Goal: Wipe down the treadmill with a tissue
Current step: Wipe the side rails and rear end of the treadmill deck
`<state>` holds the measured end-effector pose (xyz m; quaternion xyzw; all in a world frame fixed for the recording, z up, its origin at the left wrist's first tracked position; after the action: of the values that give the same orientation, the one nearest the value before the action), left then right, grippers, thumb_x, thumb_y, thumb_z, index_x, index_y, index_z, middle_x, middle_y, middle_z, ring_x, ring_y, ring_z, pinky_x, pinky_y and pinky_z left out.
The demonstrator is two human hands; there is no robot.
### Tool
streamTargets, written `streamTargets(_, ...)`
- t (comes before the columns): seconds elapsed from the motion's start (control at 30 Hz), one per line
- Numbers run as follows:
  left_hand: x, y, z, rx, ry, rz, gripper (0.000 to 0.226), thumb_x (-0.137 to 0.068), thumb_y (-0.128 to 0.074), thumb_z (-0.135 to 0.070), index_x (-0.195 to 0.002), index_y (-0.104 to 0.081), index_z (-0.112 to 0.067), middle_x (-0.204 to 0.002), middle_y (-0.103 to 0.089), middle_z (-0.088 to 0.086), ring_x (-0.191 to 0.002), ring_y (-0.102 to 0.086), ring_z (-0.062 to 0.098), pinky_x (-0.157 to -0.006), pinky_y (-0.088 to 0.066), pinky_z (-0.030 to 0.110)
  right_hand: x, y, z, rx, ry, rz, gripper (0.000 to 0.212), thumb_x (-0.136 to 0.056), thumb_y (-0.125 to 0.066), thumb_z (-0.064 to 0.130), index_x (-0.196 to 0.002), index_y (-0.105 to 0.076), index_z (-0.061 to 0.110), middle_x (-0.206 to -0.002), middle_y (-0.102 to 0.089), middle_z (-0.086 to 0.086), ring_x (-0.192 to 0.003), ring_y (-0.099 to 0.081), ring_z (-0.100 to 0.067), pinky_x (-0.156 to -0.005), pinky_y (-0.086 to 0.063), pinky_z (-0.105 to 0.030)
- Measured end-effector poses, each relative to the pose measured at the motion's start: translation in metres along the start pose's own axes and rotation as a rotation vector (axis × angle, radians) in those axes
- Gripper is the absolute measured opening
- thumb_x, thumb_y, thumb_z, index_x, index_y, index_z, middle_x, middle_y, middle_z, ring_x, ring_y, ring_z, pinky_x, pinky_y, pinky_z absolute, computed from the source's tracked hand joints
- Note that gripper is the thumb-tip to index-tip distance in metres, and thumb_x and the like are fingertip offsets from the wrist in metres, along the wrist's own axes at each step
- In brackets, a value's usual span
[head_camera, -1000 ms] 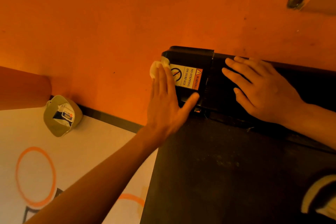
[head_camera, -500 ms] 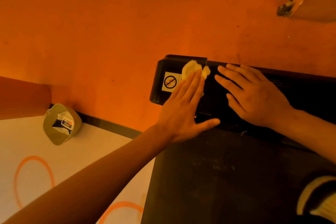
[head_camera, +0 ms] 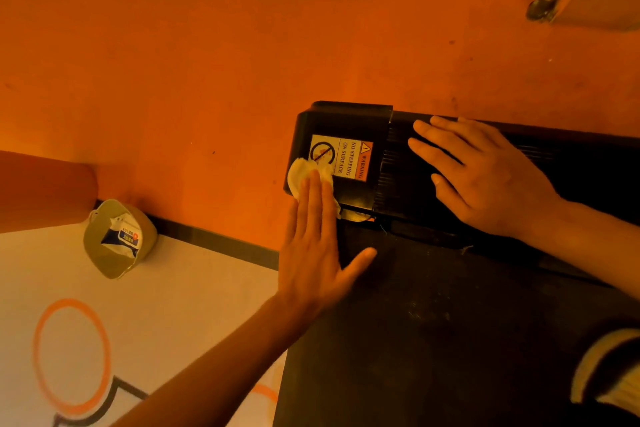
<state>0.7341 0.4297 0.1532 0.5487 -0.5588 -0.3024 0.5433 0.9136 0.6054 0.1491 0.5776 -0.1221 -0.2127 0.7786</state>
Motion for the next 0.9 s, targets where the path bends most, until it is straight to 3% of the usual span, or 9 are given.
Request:
streamTargets(0.17, -0.026, 0.005, -0.007, 0.003, 0.049, -0.073, 0.106, -0.094, -0.019, -0.08, -0.164, 0.003, -0.004, -0.172, 0.011, 0.015, -0.16, 0.012, 0.027, -0.13, 0.002, 0.046, -0.001, -0.001, 0.0, 0.007, -0.006, 0.008, 0.056, -0.103, -0.038, 0.029, -0.155, -0.044, 0.008, -0.163, -0.038, -0.013, -0.151, -0.034, -0.033, -0.123, -0.027, -0.05)
streamTargets(0.4, -0.013, -0.001, -0.042, -0.095, -0.354, 0.117, 0.114, -0.088, -0.027, -0.085, -0.165, 0.003, -0.006, -0.172, 0.013, 0.013, -0.159, 0.014, 0.024, -0.13, 0.002, 0.043, -0.001, 0.0, 0.001, 0.021, 0.0, 0.001, 0.056, -0.103, -0.039, 0.029, -0.155, -0.044, 0.008, -0.163, -0.038, -0.013, -0.151, -0.034, -0.033, -0.123, -0.026, -0.049)
streamTargets(0.6, -0.104, 0.025, -0.05, -0.063, -0.338, 0.061, 0.103, -0.094, -0.023, -0.08, -0.166, -0.001, -0.009, -0.173, 0.004, 0.011, -0.16, 0.009, 0.02, -0.13, -0.001, 0.045, 0.0, 0.001, 0.002, 0.028, 0.005, 0.0, 0.057, -0.104, -0.041, 0.03, -0.155, -0.044, 0.006, -0.163, -0.038, -0.015, -0.151, -0.034, -0.034, -0.122, -0.026, -0.051)
streamTargets(0.8, -0.066, 0.02, -0.042, -0.053, -0.407, 0.087, 0.108, -0.092, -0.033, -0.081, -0.165, -0.002, -0.008, -0.174, 0.005, 0.01, -0.16, 0.009, 0.019, -0.13, -0.005, 0.046, 0.0, 0.0, 0.001, 0.016, 0.001, -0.016, 0.058, -0.103, -0.04, 0.03, -0.156, -0.042, 0.007, -0.163, -0.038, -0.014, -0.15, -0.036, -0.034, -0.122, -0.028, -0.051)
streamTargets(0.9, -0.079, 0.03, -0.021, -0.065, -0.354, 0.049, 0.106, -0.092, -0.031, -0.081, -0.166, -0.004, -0.01, -0.174, 0.003, 0.008, -0.16, 0.008, 0.019, -0.131, -0.001, 0.043, 0.0, 0.001, 0.0, 0.018, 0.006, -0.024, 0.057, -0.102, -0.04, 0.03, -0.154, -0.045, 0.006, -0.162, -0.04, -0.015, -0.149, -0.037, -0.035, -0.121, -0.03, -0.052)
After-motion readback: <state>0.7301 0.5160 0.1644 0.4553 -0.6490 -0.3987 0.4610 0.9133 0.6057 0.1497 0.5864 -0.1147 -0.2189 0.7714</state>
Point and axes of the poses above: each hand's wrist, its own x-axis away from the middle knuckle, its own y-axis out of the back of the hand, z = x × y, the point moved 5 cm from there along -x, towards the middle knuckle
